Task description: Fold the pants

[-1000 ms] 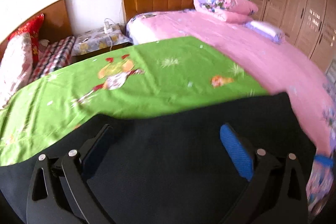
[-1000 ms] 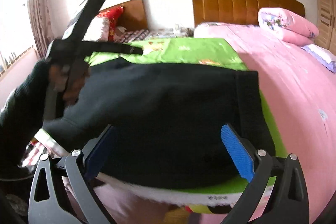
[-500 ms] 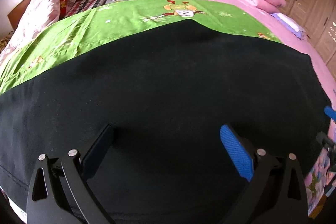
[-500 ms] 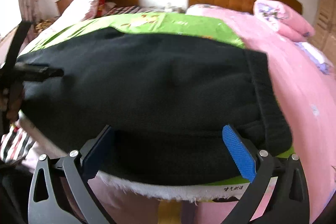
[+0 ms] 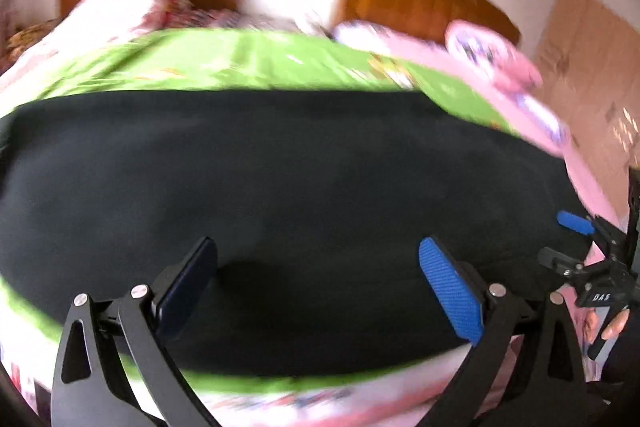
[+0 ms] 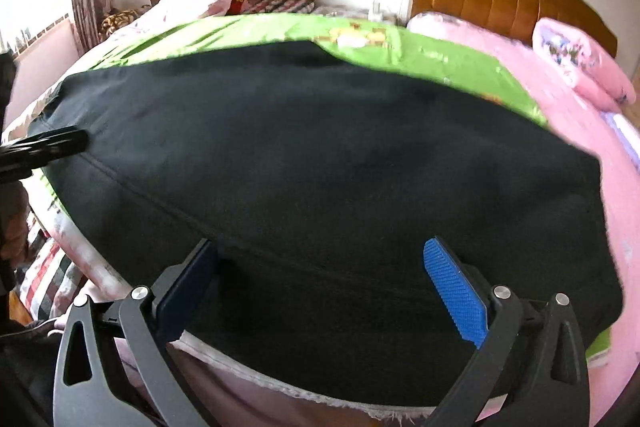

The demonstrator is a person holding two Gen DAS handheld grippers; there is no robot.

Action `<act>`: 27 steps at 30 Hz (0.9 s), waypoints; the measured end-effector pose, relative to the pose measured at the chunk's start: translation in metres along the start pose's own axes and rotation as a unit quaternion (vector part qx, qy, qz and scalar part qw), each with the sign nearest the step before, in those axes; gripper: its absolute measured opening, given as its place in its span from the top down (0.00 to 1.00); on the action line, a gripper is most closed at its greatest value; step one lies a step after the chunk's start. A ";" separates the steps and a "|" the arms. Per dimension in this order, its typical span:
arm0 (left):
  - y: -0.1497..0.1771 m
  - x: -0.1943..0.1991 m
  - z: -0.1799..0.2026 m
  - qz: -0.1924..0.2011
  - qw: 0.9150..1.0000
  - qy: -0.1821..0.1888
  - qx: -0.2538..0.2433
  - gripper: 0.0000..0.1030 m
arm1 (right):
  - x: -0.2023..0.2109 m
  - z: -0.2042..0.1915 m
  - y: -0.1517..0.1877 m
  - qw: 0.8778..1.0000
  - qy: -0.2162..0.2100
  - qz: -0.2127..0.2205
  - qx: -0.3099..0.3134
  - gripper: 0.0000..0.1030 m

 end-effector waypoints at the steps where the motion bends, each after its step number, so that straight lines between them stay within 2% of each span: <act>1: 0.004 0.009 -0.011 0.009 1.000 -0.008 0.011 0.02 | 0.003 -0.006 -0.003 1.000 -0.007 0.007 0.004 0.04; 3: 0.013 0.035 -0.050 0.034 0.997 -0.031 0.057 0.02 | 0.006 -0.029 -0.013 0.999 -0.027 0.026 0.023 0.04; 4: 0.019 0.050 -0.076 0.049 0.993 -0.045 0.093 0.02 | 0.009 -0.040 -0.016 0.998 -0.036 0.034 0.035 0.04; 7: 0.030 0.082 -0.135 0.077 0.980 -0.045 0.176 0.02 | 0.009 -0.075 -0.019 0.994 -0.068 0.046 0.068 0.04; 10: 0.045 0.105 -0.194 0.102 0.956 -0.001 0.276 0.02 | -0.001 -0.111 -0.022 0.989 -0.105 0.035 0.094 0.04; 13: 0.065 0.107 -0.253 0.119 0.914 0.060 0.382 0.02 | -0.008 -0.143 -0.020 0.983 -0.125 0.026 0.132 0.04; 16: 0.084 0.102 -0.283 0.118 0.891 0.083 0.430 0.03 | -0.009 -0.166 -0.015 0.977 -0.135 0.023 0.163 0.04; 19: 0.091 0.093 -0.293 0.120 0.881 0.097 0.448 0.04 | -0.010 -0.171 -0.010 0.976 -0.133 0.020 0.172 0.04; 22: 0.091 0.082 -0.301 0.119 0.880 0.095 0.450 0.05 | -0.017 -0.163 -0.012 0.978 -0.132 0.013 0.159 0.04; 25: 0.086 0.071 -0.307 0.125 0.873 0.107 0.458 0.09 | -0.019 -0.155 -0.013 0.981 -0.131 0.010 0.140 0.04; 27: 0.082 0.068 -0.307 0.133 0.870 0.114 0.460 0.17 | -0.020 -0.148 -0.014 0.983 -0.128 0.009 0.130 0.04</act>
Point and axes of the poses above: each gripper's, at about its wrist camera, not at the fingertips, and x roughly against the way its jaws point, z to its right, y to its underside, the point moved 4 cm from there along -x, roughly the way its jaws point, and after that the axes turned 9 degrees about -x, right-handed, at the moved point
